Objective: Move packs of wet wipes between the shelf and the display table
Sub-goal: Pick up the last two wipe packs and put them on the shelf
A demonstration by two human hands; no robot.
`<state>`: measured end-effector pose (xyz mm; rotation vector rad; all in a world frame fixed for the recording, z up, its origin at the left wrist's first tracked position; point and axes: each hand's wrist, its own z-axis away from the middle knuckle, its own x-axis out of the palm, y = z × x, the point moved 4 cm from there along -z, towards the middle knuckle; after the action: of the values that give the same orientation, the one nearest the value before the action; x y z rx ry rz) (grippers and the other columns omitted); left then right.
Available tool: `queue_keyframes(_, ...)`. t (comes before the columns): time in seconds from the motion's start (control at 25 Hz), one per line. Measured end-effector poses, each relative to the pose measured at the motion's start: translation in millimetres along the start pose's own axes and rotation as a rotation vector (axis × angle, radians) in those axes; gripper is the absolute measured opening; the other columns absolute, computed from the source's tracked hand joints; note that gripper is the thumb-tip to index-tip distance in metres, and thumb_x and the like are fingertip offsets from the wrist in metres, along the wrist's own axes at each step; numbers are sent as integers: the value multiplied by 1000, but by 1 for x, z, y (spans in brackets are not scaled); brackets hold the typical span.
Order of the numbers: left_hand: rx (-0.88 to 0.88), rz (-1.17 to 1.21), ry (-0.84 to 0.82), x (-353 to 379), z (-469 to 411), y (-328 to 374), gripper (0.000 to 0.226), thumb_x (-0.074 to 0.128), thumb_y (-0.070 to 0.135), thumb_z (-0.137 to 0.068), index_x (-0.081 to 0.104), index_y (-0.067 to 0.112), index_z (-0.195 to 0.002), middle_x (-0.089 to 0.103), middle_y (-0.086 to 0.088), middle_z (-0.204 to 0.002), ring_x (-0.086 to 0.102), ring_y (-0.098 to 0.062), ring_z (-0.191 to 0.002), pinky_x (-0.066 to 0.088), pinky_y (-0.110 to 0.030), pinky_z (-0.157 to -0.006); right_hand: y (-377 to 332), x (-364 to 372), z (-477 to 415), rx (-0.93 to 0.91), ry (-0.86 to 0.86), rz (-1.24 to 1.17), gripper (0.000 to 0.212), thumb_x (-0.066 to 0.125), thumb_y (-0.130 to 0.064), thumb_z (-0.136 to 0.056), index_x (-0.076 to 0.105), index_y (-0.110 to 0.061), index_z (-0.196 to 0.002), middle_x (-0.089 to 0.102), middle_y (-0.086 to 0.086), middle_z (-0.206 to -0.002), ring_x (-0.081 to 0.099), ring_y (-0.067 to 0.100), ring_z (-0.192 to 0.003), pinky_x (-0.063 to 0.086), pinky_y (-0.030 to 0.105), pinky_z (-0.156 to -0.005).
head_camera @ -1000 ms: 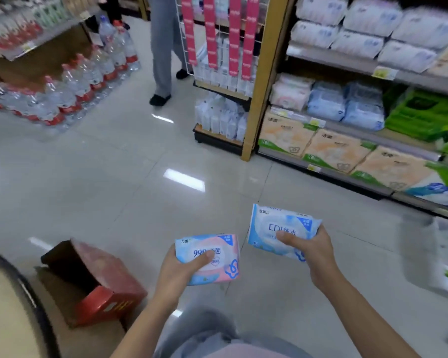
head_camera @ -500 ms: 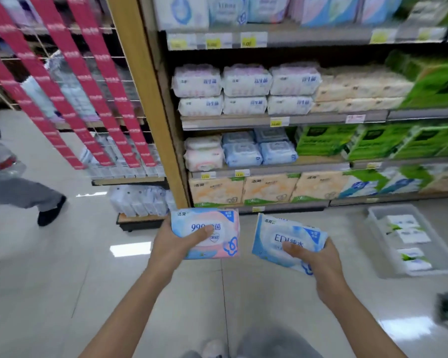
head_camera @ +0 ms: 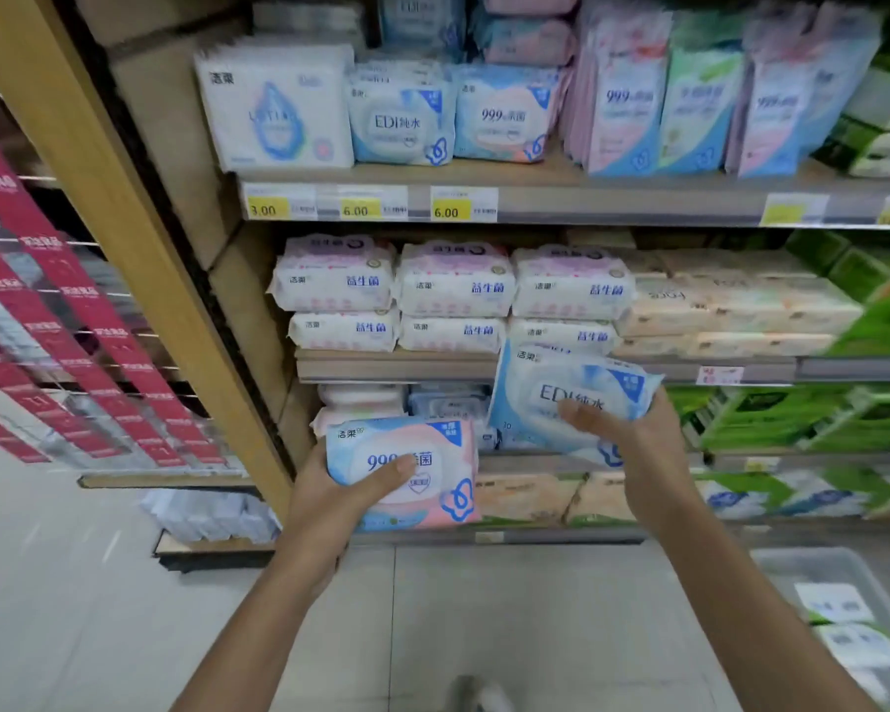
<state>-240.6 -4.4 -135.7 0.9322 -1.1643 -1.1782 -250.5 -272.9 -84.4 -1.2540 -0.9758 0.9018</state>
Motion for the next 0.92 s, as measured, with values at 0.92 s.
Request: queue_keyframes(0.92,145,73,98,-16,-154,103,85,92,43,-31,65,14,-107,75,-6,-98,73,-21,-85,57,-26,-59,-109,192,-258,-574,-95,192,88,88,-41,-52,36,-27,-123,54,4,-123,57,22,-113,50,45,-95)
